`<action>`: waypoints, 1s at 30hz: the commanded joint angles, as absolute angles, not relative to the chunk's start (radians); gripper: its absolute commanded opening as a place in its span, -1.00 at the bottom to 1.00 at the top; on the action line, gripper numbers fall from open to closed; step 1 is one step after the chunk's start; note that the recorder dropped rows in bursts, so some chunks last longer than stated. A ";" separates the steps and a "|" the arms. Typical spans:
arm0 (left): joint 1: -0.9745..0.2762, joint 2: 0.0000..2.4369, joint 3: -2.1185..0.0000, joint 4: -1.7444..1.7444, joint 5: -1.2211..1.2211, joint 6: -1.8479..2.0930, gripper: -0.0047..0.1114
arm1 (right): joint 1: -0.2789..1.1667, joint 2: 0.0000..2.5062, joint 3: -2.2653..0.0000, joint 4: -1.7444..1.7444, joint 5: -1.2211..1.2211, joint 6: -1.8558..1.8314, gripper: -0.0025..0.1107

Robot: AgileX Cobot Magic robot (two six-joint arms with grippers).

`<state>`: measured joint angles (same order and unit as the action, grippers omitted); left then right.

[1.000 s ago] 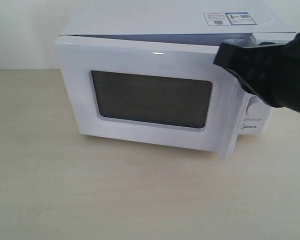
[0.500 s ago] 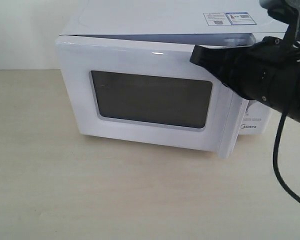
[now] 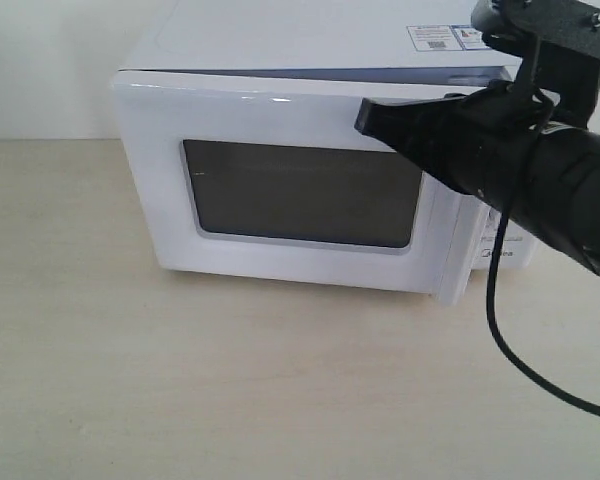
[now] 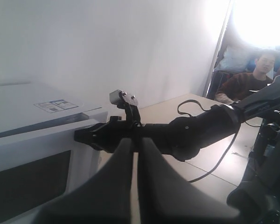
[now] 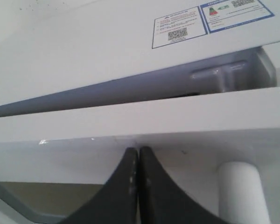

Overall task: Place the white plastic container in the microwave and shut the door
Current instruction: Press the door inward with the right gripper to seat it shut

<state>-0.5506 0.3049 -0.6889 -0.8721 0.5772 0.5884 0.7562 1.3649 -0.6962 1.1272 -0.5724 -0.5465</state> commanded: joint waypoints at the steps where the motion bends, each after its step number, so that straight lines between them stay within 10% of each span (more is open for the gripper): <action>1: -0.556 0.304 -0.684 -0.878 0.587 0.584 -0.84 | 0.757 1.396 -0.725 1.110 -0.620 -0.547 -0.96; 30: -0.556 0.304 -0.684 -0.872 0.606 0.584 -0.84 | 0.748 1.536 -0.811 1.116 -0.734 -0.619 -0.96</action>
<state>-0.5506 0.3049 -0.6889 -0.8721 0.5973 0.5884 0.7661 1.5162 -0.8042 1.1158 -0.7232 -0.6091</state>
